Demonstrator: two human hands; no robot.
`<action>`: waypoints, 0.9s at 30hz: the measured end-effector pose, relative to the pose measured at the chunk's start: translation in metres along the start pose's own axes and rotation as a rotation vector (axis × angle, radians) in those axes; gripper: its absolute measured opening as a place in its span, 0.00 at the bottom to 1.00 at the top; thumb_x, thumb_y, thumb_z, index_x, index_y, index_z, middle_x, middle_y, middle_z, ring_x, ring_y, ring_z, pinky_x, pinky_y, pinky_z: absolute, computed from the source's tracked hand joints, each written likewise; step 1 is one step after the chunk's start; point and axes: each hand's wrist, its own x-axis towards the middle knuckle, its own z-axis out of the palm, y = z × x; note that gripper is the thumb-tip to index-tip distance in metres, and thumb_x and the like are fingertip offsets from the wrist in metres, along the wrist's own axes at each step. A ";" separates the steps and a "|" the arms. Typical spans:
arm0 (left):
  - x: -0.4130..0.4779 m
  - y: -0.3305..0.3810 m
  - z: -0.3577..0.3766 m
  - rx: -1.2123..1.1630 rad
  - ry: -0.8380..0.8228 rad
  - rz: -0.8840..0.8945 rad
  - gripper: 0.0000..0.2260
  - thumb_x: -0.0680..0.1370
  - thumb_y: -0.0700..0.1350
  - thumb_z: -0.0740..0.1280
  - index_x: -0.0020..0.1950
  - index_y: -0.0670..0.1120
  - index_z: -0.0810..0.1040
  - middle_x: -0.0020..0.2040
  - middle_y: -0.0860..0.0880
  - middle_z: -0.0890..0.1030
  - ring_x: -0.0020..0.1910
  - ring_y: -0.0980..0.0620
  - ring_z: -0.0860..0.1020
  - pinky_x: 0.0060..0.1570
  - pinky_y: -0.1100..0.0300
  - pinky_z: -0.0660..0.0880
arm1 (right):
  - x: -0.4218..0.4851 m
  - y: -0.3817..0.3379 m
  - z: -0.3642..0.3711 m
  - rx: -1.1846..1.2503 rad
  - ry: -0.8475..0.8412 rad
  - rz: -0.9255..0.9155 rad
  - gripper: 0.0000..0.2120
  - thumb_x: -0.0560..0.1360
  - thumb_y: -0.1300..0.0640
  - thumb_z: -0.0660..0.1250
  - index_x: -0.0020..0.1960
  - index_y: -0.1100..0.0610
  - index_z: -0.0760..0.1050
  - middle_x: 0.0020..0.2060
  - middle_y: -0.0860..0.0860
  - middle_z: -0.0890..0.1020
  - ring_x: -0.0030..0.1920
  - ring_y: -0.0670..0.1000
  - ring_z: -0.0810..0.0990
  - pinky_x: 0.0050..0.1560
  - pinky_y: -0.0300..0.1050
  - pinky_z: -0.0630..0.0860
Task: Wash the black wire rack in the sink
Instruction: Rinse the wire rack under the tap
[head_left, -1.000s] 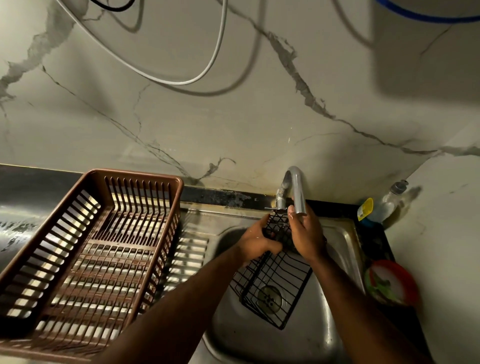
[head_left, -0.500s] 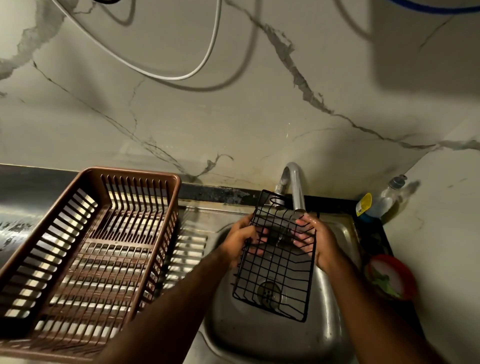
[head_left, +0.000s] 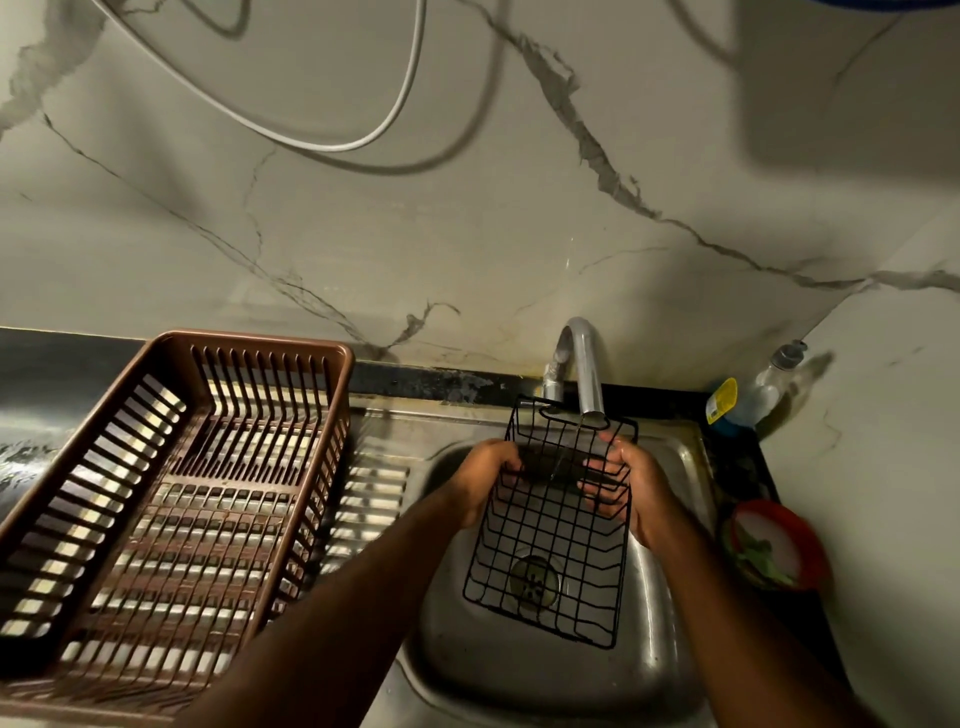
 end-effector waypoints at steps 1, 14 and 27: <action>0.005 0.001 0.002 0.045 0.010 0.004 0.10 0.77 0.46 0.66 0.55 0.43 0.79 0.49 0.44 0.81 0.43 0.50 0.78 0.38 0.60 0.74 | 0.000 0.001 -0.001 -0.010 0.010 -0.016 0.14 0.79 0.54 0.58 0.62 0.48 0.77 0.53 0.58 0.83 0.47 0.60 0.83 0.41 0.51 0.81; 0.039 0.027 0.033 -0.109 0.044 -0.037 0.38 0.73 0.44 0.68 0.81 0.49 0.58 0.73 0.39 0.70 0.68 0.40 0.72 0.67 0.41 0.71 | 0.001 0.003 -0.021 0.074 0.118 0.055 0.10 0.78 0.54 0.61 0.55 0.54 0.76 0.45 0.56 0.82 0.42 0.59 0.80 0.45 0.54 0.78; 0.047 0.042 0.045 -0.179 -0.111 0.167 0.20 0.81 0.45 0.55 0.71 0.52 0.74 0.65 0.54 0.79 0.66 0.55 0.73 0.69 0.53 0.64 | 0.003 0.001 -0.030 0.143 0.123 0.086 0.14 0.76 0.55 0.59 0.57 0.50 0.79 0.45 0.56 0.84 0.42 0.60 0.83 0.46 0.56 0.79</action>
